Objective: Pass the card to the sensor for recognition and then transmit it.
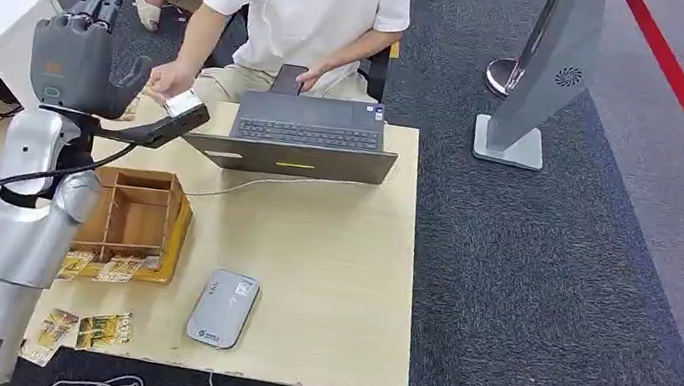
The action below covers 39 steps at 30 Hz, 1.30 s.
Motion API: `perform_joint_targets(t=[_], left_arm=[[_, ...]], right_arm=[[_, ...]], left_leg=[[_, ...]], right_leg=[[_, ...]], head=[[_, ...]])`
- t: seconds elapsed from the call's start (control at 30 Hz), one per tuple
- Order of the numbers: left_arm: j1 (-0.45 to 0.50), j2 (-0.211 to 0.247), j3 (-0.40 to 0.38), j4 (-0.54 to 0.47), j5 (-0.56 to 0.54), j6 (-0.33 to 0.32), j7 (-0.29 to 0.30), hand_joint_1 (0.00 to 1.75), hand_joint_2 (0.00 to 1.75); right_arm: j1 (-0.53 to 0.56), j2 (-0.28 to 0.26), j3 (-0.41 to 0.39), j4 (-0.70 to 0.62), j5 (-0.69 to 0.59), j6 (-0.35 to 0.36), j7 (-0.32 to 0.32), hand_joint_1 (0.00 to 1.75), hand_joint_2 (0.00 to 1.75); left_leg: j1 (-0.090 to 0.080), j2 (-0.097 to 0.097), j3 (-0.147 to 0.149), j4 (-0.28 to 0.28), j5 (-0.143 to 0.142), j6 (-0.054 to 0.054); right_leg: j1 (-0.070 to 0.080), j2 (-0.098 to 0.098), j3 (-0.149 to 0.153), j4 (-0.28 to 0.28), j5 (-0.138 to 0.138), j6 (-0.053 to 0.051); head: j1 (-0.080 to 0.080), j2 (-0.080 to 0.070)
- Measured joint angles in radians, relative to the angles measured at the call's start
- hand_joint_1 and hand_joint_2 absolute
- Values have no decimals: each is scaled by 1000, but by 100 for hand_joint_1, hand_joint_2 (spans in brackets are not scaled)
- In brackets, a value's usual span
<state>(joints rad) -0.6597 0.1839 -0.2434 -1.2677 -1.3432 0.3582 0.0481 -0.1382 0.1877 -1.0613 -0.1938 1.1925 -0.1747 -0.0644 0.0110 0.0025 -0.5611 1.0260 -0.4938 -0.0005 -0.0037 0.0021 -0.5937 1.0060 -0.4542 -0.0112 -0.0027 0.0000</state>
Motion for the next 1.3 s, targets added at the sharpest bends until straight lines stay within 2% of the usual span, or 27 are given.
perform_joint_targets(t=[0.1,0.2,0.37,0.5,0.63,0.77,0.93,1.1,1.3], left_arm=[[30,-5,-16,-42,24,7,-3,0,175],[87,-9,-28,-125,66,8,-19,0,175],[235,-2,-71,-314,118,32,-56,0,175],[401,23,-108,-446,125,114,-85,0,175],[563,51,-143,-510,127,201,-109,0,175],[700,60,-150,-515,163,253,-159,0,175],[804,73,-151,-505,170,285,-164,0,175],[855,95,-151,-422,172,314,-124,0,175],[861,113,-142,-291,186,327,-100,0,175]], right_arm=[[2,-1,0,0,-2,9,-7,0,175],[9,-2,0,0,-17,7,-13,0,175],[21,-2,-5,0,-42,1,-21,0,175],[32,-3,-15,0,-56,-11,-26,0,175],[40,-4,-20,0,-61,-12,-29,0,175],[45,-6,-21,0,-63,-11,-30,0,175],[47,-9,-22,0,-63,-12,-30,0,175],[46,-9,-22,0,-61,-16,-20,0,175],[45,-9,-22,0,-55,-25,-19,0,175]], left_leg=[[0,0,0,0,0,0],[0,0,0,0,0,0],[0,1,0,0,-2,1],[0,3,0,0,-4,1],[0,3,0,0,-5,1],[0,3,0,0,-6,2],[0,3,0,0,-6,2],[0,3,0,0,-6,2],[0,2,0,0,-6,2]], right_leg=[[0,0,0,0,0,0],[0,0,0,0,0,0],[0,1,0,0,-1,1],[0,2,0,0,-2,2],[0,2,0,0,-3,3],[0,2,0,0,-4,3],[0,2,0,-1,-4,3],[0,2,1,-1,-4,3],[0,1,1,0,-4,3]], head=[[0,0],[0,0],[0,0],[-1,0],[-1,0],[0,0],[0,0],[-1,0],[-1,0]])
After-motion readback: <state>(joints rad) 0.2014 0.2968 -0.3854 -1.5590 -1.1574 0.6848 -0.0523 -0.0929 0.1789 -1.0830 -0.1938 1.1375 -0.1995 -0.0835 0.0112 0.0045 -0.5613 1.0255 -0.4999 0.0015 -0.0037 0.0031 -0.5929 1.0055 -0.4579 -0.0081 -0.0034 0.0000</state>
